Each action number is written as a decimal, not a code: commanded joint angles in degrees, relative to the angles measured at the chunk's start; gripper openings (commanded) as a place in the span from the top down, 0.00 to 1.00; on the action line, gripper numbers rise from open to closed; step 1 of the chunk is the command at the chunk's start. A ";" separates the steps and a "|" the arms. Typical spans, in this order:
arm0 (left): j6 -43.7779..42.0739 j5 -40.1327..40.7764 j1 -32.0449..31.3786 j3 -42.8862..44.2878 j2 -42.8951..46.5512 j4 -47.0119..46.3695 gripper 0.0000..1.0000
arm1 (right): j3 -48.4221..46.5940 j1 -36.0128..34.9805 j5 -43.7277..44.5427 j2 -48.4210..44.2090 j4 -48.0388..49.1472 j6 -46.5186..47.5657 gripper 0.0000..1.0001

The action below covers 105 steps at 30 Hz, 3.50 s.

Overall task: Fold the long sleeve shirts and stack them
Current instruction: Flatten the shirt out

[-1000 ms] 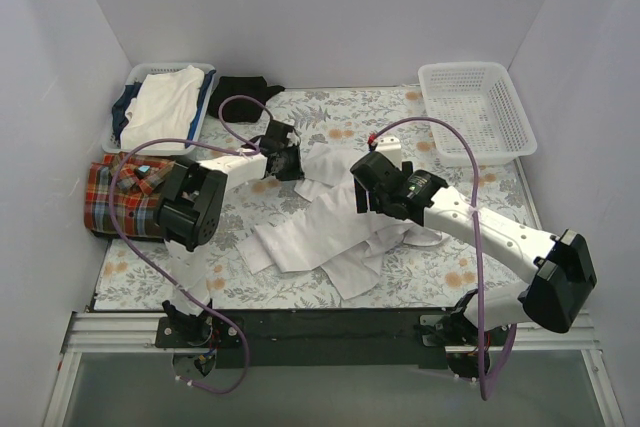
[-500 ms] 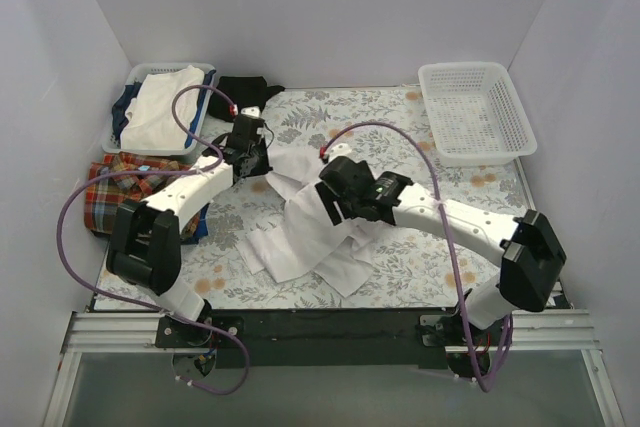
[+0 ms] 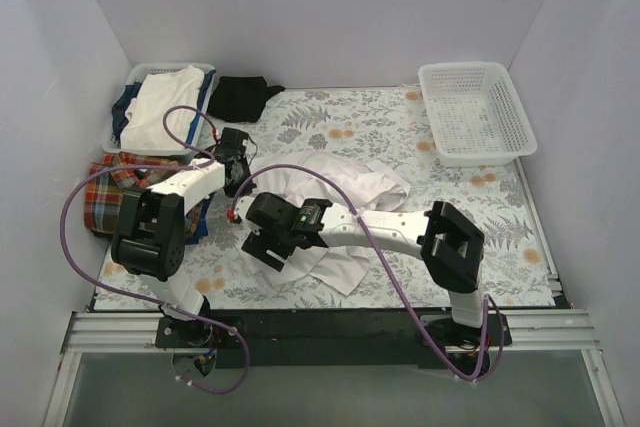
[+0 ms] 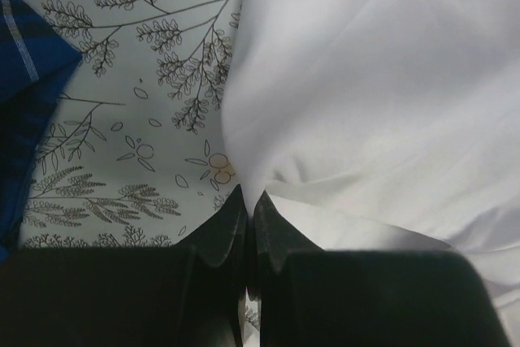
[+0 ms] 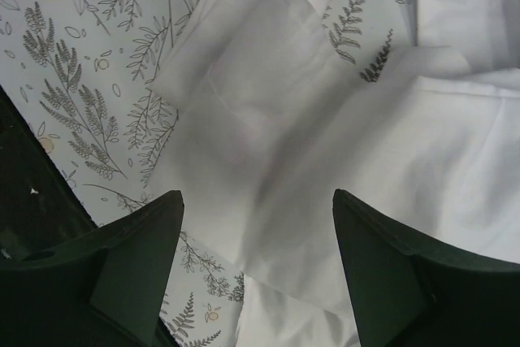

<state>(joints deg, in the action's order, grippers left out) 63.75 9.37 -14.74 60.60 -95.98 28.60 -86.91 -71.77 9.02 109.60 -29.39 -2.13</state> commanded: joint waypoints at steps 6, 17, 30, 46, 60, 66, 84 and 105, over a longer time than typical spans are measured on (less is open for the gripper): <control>2.08 -9.19 4.28 7.16 -5.61 -1.62 1.00 | -3.88 -0.57 -8.31 4.56 1.44 4.41 0.18; 2.88 -11.74 5.60 10.33 -9.40 -0.74 1.00 | -3.17 -0.57 -12.45 10.10 1.35 5.82 0.65; 2.52 -12.00 6.66 10.24 -7.64 -0.47 1.00 | 6.40 3.11 11.88 -12.35 -1.11 0.02 0.99; 0.06 -16.66 6.66 14.10 -0.35 0.31 1.00 | -11.06 22.11 50.48 -25.31 17.32 20.13 0.99; -2.84 -17.81 6.31 25.17 7.91 3.48 1.00 | -31.20 22.72 46.80 -28.12 48.81 44.58 0.99; -2.93 -17.62 6.31 31.94 7.66 4.71 1.00 | -29.55 22.72 42.49 -36.03 49.87 41.07 0.99; 0.33 -26.41 3.15 65.05 -26.06 -0.82 1.00 | 10.53 22.46 51.11 -66.79 -2.32 -15.34 0.99; -6.71 -6.13 -6.53 36.65 -12.50 -0.03 0.02 | 9.65 22.46 56.38 -60.56 -11.66 -21.07 0.99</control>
<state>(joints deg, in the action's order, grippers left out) 59.86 -10.79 -22.48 110.48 -123.81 24.71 -78.28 -49.47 63.94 47.90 -43.55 -22.04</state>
